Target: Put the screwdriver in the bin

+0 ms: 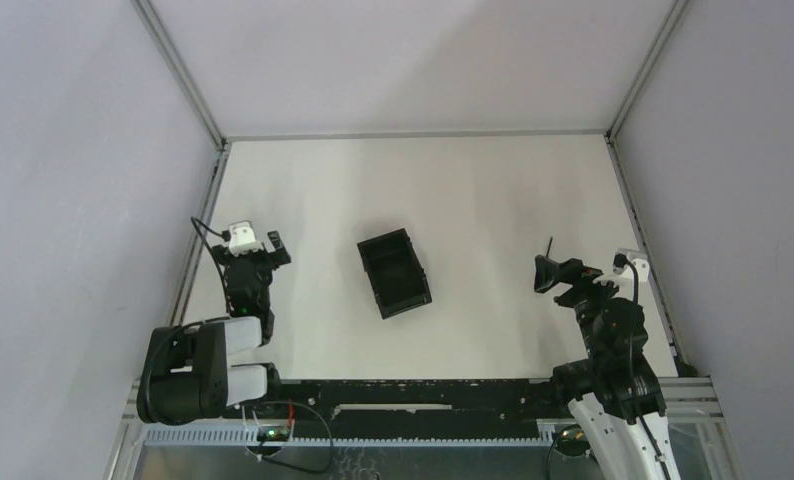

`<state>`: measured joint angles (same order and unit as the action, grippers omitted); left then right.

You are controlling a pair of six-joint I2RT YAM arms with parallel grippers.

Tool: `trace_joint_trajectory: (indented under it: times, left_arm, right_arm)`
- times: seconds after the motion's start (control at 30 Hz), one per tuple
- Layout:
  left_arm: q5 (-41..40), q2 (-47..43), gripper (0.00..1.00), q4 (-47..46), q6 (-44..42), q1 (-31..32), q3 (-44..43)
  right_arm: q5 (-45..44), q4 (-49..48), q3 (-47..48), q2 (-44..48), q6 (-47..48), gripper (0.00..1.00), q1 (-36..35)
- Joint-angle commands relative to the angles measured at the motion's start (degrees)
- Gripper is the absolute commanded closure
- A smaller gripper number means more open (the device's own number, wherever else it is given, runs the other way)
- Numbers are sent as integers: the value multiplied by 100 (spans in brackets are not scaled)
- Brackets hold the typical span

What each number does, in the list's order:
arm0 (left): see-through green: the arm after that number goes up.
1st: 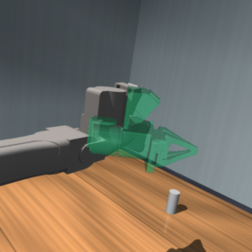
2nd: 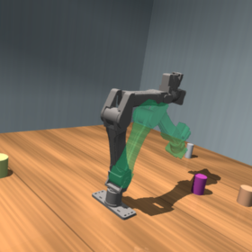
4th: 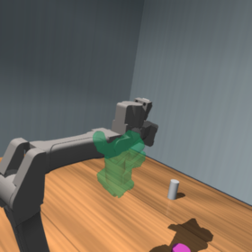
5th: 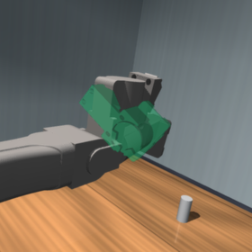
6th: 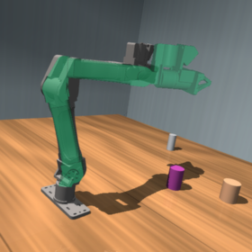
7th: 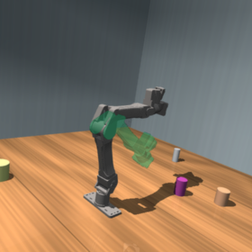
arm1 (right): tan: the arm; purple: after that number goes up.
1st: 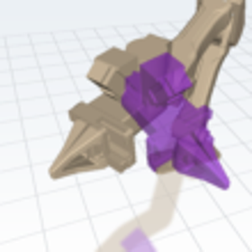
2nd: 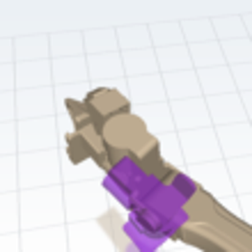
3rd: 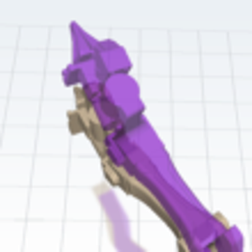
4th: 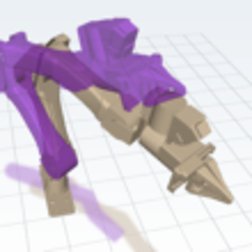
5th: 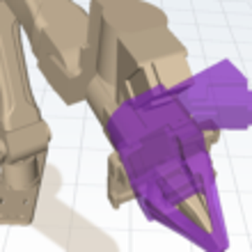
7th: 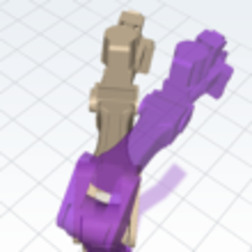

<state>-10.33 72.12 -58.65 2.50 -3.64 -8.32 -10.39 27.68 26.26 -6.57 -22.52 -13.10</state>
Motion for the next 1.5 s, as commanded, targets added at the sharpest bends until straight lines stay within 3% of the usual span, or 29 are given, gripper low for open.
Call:
trace_joint_trajectory:
  times: [0.0,0.2,0.4,0.5,0.63,0.77,0.9,1.03,1.17,1.4,1.47]
  left_arm:
    - [-19,1,0,-200,-103,32,-272]
    - [-13,-2,0,-200,-101,29,-268]
    - [-19,-1,0,-199,-101,29,-273]
    - [-17,2,0,-202,-103,29,-267]
    - [-18,-1,0,-200,-96,29,-267]
    - [-16,-3,0,-204,-97,30,-274]
    - [-18,2,0,-204,-101,29,-268]
    - [-19,-9,0,-200,-98,29,-270]
    - [-17,-1,0,-201,-101,34,-268]
    - [-16,0,0,-201,-100,29,-270]
    - [-15,-1,0,-202,-97,28,-268]
  right_arm:
    - [-307,-76,-7,55,-203,0,14]
    - [-704,-242,47,103,-456,0,18]
    - [74,-974,428,-357,146,2,31]
    - [-243,-714,1346,-1410,327,4,42]
    - [-797,613,2966,-3571,581,2,287]
    - [691,1384,3959,-5503,549,0,1410]
    - [754,1393,4017,-6890,561,1,1712]
    - [748,1357,3958,-7989,666,11,1758]
    - [1054,1067,3688,-8772,709,27,1759]
    - [903,999,3627,-9627,839,39,1591]
    - [724,1046,3632,-9738,860,50,1562]
